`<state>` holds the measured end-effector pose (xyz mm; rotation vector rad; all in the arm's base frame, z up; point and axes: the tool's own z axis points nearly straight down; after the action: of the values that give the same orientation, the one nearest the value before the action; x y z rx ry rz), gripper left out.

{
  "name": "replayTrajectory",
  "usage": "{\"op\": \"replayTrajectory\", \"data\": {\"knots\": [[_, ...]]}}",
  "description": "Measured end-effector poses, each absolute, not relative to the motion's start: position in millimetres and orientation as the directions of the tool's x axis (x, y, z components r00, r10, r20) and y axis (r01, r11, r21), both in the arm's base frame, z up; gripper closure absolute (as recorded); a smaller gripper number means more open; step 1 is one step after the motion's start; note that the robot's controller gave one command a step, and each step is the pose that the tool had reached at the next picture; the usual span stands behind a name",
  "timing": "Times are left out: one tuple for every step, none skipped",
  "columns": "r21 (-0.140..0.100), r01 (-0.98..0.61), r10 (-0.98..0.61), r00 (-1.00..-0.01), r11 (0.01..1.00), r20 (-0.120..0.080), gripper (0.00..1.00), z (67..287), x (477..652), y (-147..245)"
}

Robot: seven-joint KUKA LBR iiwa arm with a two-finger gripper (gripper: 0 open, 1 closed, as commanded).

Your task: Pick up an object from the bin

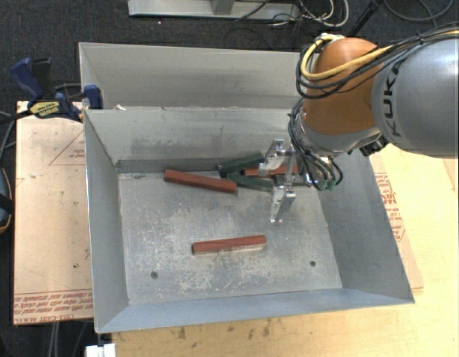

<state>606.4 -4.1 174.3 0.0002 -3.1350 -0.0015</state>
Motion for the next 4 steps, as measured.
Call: {"op": "replayTrajectory", "data": {"knots": [[0.001, 0.000, 0.000, -1.000, 1.000, -0.001, 0.00, 179.1, 608.1, -4.1], [0.000, -0.030, -0.030, -0.999, 1.000, -0.009, 0.00, 139.5, 590.1, 3.8], [0.001, -0.129, -0.129, -0.992, 0.992, -0.003, 1.00, 84.3, 561.5, 2.3], [0.001, -0.129, -0.129, -0.992, 0.992, -0.003, 1.00, 84.3, 561.5, 2.3]]}}
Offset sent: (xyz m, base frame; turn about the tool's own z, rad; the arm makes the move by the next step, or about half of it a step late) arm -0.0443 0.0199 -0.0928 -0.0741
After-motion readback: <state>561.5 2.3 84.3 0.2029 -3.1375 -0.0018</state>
